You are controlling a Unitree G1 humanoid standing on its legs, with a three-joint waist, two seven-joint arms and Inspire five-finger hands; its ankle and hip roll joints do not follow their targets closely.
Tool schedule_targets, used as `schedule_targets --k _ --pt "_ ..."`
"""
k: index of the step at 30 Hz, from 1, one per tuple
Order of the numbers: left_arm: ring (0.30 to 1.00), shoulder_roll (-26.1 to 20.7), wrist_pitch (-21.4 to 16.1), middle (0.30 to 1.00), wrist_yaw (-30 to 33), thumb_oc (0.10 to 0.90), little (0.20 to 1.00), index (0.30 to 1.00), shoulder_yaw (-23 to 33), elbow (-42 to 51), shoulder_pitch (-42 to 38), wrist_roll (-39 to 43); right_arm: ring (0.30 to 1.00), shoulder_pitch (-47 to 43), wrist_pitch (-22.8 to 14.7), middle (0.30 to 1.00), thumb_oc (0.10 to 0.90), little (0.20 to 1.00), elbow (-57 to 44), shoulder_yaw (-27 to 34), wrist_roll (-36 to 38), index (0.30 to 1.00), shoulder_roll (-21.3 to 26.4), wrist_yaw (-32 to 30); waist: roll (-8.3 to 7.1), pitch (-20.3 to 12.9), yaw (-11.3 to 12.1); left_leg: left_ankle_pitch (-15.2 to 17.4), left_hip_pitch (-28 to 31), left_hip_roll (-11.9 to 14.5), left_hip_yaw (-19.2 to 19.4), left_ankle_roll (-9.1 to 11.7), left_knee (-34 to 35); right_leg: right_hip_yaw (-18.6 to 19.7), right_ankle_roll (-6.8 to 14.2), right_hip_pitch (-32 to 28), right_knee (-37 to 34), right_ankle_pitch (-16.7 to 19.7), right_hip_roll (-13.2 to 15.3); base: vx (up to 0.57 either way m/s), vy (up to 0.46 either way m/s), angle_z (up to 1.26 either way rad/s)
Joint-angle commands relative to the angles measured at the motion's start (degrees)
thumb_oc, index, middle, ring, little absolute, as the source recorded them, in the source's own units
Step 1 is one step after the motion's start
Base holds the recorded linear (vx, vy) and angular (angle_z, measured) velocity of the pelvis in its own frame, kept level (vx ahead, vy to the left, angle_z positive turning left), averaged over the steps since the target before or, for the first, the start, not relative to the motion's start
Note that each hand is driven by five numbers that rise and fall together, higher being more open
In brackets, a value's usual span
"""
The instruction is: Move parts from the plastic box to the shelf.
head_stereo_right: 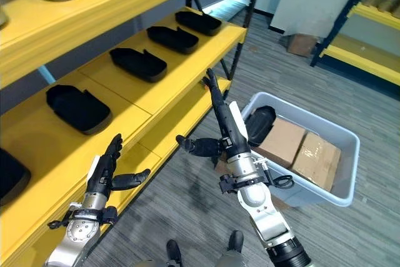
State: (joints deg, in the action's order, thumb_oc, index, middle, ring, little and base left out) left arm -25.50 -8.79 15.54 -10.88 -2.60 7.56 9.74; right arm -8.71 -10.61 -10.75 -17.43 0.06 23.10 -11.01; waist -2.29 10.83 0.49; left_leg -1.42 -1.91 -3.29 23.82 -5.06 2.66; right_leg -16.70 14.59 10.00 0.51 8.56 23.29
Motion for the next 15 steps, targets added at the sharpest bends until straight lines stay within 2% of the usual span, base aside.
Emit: schedule_targets --k 1,2,3,4,5,6,8,10,11,12,13,15 --pt "1.0 0.42 -5.24 1.0 0.92 0.9 1.0 1.0 1.63 5.58 -2.12 -2.78 1.0 -3.74 -4.25 1.0 0.9 1.0 -3.24 3.01 -0.7 1.0 0.87 -1.41 -1.93 -4.04 1.71 4.33 5.12 3.12 -14.0 4.12 0.44 -0.96 -2.12 -0.78 -1.64 5.59 -5.23 0.23 -0.309 -0.24" --pt "1.0 0.74 -5.29 1.0 0.87 0.9 1.0 1.0 1.68 5.38 -2.35 -2.02 1.0 -3.09 -4.33 1.0 0.9 1.0 -3.47 3.69 -0.53 1.0 1.28 -1.42 -2.29 -4.71 1.56 4.53 5.12 4.06 -14.34 4.79 0.12 -0.52 -2.4 -1.32 -2.15 4.64 -6.16 0.33 -0.424 0.13" --pt "1.0 1.13 -5.28 1.0 0.78 0.9 1.0 1.0 1.06 5.21 -2.98 -1.14 1.0 -1.69 -4.46 1.0 0.9 1.0 -3.99 4.78 -0.21 1.0 2.23 -1.56 -2.2 -5.36 0.66 5.43 5.36 6.35 -15.46 6.05 -0.91 0.93 -3.27 -2.55 -1.91 2.99 -8.73 0.24 -0.329 0.46" --pt "1.0 1.14 -5.29 1.0 0.78 0.9 1.0 1.0 1.03 5.2 -3.04 -1.14 1.0 -1.68 -4.44 1.0 0.9 1.0 -4.04 4.84 -0.19 1.0 2.25 -1.55 -2.27 -5.39 0.62 5.24 5.14 6.29 -15.51 6.07 -0.97 0.87 -3.37 -2.43 -1.96 3.13 -8.66 0.22 -0.329 0.5" --pt "1.0 1.3 -5.29 1.0 0.75 0.9 1.0 1.0 0.48 4.63 -3.74 -0.83 1.0 -0.71 -4.73 1.0 0.9 1.0 -4.4 5.76 0.08 1.0 2.67 -1.89 -2.29 -5.54 -0.28 5.44 5.07 7.8 -16.18 6.83 -1.65 2.25 -4.17 -2.85 -1.85 1.96 -10.39 0.21 -0.438 0.21" --pt "1.0 1.34 -5.09 1.0 -0.52 0.9 1.0 1.0 -0.27 4.54 -3.83 -0.38 1.0 1.97 -5.36 1.0 0.9 1.0 -5.58 7.37 1.65 1.0 3.58 -1.54 -2.14 -6.14 -1.79 5.45 5.4 11.7 -15.71 8.79 -3.39 1.97 -5.83 -3.72 -1.8 -0.55 -13.3 0.22 -0.441 -0.05" --pt "1.0 1.35 -5.12 1.0 -0.83 0.9 1.0 1.0 -0.44 4.6 -3.8 -0.22 1.0 2.5 -5.45 1.0 0.9 1.0 -5.97 7.65 2.09 1.0 3.81 -1.41 -2.0 -6.18 -2.11 5.68 5.0 12.77 -15.64 9.27 -4.78 1.96 -6.52 -4.05 -1.73 -1.26 -14.23 0.14 -0.313 -0.1" --pt "1.0 1.62 -5.04 1.0 -1.33 0.9 1.0 1.0 -0.47 4.4 -3.64 0.22 1.0 3.48 -5.99 1.0 0.9 1.0 -6.43 8.24 2.8 1.0 4.42 -1.34 -1.93 -5.89 -2.72 4.44 3.45 15.17 -15.41 10.52 -10.42 2.15 -8.06 -5.11 -1.79 -2.89 -16.25 0.12 -0.303 -0.13" --pt "1.0 1.71 -4.88 1.0 -1.44 0.9 1.0 1.0 -0.36 4.4 -3.4 0.43 1.0 3.84 -6.17 1.0 0.9 1.0 -6.7 8.37 2.91 1.0 4.56 -1.36 -1.97 -5.62 -2.77 2.66 2.16 16.43 -15.63 11.07 -14.95 2.18 -9.09 -5.91 -1.93 -3.53 -17.4 0.15 -0.33 -0.22" --pt "1.0 2.1 -4.67 1.0 -1.6 0.9 1.0 1.0 -0.26 4.59 -3.04 0.53 1.0 4.19 -6.36 1.0 0.9 1.0 -6.65 8.37 3.49 1.0 4.74 -1.23 -1.98 -4.91 -2.56 0.98 0.37 16.93 -16.84 11.28 -23.06 2.88 -10.49 -7.04 -2.2 -4.36 -18.92 0.12 -0.293 -0.25" --pt "1.0 2.08 -4.83 1.0 -1.79 0.9 1.0 1.0 -0.32 4.63 -2.91 0.76 1.0 4.42 -6.48 1.0 0.9 1.0 -6.75 8.35 3.87 1.0 4.94 -1.31 -2.01 -4.26 -2.37 0.35 -1.7 16.42 -17.96 10.98 -27.41 3.21 -11.24 -7.63 -2.53 -4.61 -19.4 0.09 -0.226 -0.28" --pt "1.0 2.18 -4.82 1.0 -2.13 0.9 1.0 1.0 -0.52 5.05 -2.01 0.58 1.0 4.89 -6.71 1.0 0.9 1.0 -6.88 8.64 4.43 1.0 5.49 -0.81 -2.57 -2.4 -1.64 -0.87 -5.21 13.2 -21.01 10.24 -35.96 4.38 -12.33 -8.94 -3.51 -4.89 -20.19 0.08 -0.149 -0.55"
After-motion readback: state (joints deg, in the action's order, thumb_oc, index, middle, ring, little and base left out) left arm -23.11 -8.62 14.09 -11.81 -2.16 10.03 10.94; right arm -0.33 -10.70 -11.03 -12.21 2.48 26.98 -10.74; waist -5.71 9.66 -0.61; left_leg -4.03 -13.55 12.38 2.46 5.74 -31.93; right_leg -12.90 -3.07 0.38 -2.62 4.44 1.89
